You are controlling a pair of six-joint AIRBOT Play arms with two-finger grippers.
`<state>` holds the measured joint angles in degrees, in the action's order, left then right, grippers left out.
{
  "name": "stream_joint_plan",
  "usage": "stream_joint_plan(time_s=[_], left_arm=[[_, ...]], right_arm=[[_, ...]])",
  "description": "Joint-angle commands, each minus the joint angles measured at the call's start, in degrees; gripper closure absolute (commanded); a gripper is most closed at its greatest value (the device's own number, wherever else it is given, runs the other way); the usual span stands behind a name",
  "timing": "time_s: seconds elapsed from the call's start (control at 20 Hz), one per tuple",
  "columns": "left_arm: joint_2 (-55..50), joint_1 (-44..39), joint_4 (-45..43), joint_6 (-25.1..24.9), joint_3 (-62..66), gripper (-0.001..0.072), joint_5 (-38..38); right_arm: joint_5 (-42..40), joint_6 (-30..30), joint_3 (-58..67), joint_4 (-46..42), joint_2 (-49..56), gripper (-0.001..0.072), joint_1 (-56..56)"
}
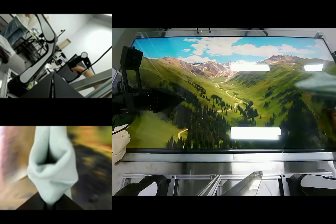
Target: Fold the shirts.
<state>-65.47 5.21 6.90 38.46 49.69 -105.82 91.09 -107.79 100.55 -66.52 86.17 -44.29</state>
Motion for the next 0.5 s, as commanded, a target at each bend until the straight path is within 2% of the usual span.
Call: stream_joint_plan(time_s=[0.0,0.1,0.2,0.45], left_arm=[[0.07,0.04,-3.28,-0.57,-0.02,0.069,-0.57],[0.04,0.04,-3.3,-0.52,-0.02,0.069,-0.55],[0.07,0.02,-3.34,-0.5,-0.02,0.069,-0.57],[0.04,-0.83,-3.39,-0.48,-0.02,0.069,-0.55]], right_arm=[[14.69,-5.29,-1.7,-29.18,-2.64,0.0694,-9.16],[14.45,-3.61,-6.23,-38.05,-3.1,0.0694,-10.78],[13.6,-3.06,-11.34,-43.28,-3.13,0.0693,-11.32],[11.47,-2.97,-21.62,-43.41,-2.95,0.0675,-11.34]])
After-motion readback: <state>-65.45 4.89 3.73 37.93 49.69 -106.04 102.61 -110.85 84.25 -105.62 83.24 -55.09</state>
